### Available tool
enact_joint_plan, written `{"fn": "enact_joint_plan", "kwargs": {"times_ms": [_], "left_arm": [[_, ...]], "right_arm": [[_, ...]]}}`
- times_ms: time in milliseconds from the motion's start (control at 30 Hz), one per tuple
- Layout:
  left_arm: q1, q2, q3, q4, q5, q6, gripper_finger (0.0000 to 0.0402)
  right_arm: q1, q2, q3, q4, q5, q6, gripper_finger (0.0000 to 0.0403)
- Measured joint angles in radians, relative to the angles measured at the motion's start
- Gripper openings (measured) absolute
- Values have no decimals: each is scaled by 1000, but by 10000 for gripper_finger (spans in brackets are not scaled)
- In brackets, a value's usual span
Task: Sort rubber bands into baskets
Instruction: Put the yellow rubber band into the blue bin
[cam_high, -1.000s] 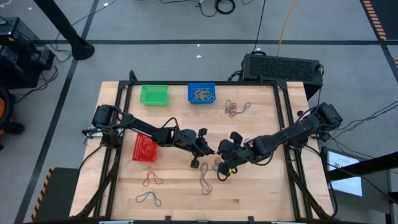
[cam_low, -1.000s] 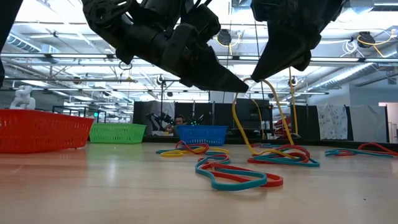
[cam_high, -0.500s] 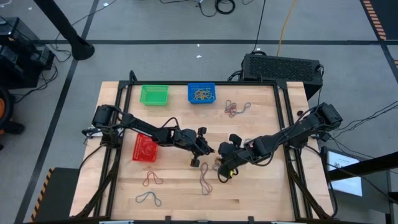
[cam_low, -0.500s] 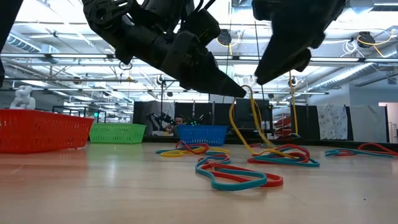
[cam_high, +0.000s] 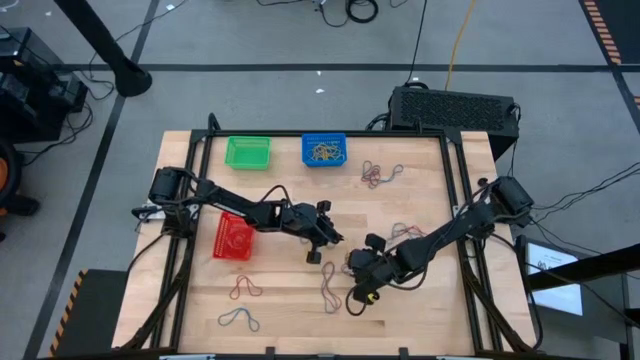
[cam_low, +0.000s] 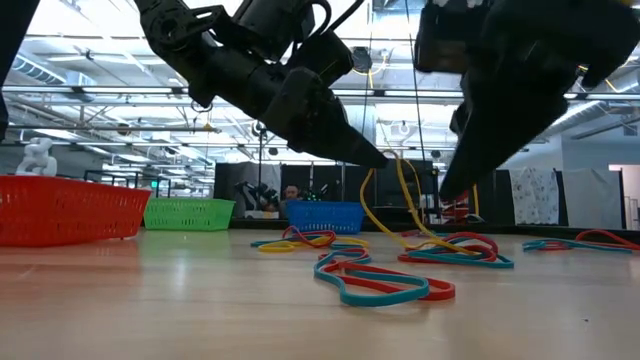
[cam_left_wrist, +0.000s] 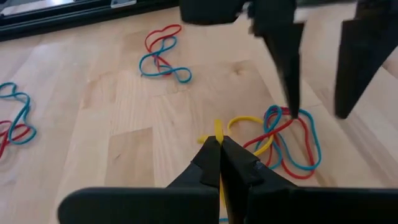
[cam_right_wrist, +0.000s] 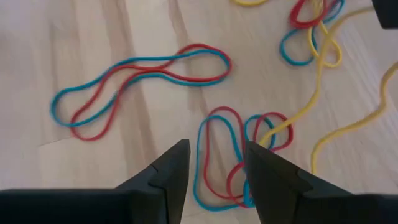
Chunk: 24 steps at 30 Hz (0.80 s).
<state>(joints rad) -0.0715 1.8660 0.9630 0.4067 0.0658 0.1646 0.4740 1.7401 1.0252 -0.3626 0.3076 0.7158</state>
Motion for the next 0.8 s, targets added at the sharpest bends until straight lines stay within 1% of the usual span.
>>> {"fn": "enact_joint_plan", "kwargs": {"times_ms": [267,533,800], "left_arm": [[0,0,0,1,0,0,0],[0,0,0,2,0,0,0],[0,0,0,3,0,0,0]], "right_arm": [[20,13,0,-13,6,30,146],[26,80,0,-18,8,35,146],[26,46,0,-20,28,32,146]]}}
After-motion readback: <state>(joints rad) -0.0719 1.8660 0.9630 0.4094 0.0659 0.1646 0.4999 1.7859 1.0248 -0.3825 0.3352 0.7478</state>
